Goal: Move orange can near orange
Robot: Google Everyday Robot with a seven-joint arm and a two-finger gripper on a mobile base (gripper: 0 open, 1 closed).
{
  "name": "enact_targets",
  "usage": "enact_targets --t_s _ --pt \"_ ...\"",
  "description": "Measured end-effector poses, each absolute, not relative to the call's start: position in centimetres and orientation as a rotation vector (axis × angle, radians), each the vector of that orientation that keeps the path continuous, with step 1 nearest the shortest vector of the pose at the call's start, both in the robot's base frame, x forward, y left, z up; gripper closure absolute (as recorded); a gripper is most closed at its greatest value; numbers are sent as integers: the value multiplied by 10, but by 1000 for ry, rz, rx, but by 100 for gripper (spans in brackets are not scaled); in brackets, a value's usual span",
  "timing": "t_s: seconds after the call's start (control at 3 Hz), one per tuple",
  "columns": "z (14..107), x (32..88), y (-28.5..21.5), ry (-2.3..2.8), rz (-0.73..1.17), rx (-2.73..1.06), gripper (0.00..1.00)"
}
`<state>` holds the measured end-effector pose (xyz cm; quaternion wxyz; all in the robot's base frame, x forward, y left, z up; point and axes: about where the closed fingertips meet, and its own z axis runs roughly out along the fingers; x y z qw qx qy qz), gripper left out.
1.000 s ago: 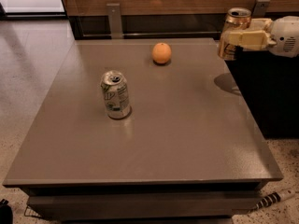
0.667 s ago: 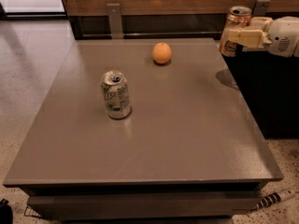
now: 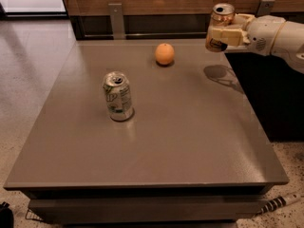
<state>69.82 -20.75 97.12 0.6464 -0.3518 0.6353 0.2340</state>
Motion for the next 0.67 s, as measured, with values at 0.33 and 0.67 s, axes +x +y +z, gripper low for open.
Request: enact_targets --t_s 0.33,0.67 --pt "948 719 -177 1465 563 -830 100" --pt "917 731 -166 1499 616 -813 100"
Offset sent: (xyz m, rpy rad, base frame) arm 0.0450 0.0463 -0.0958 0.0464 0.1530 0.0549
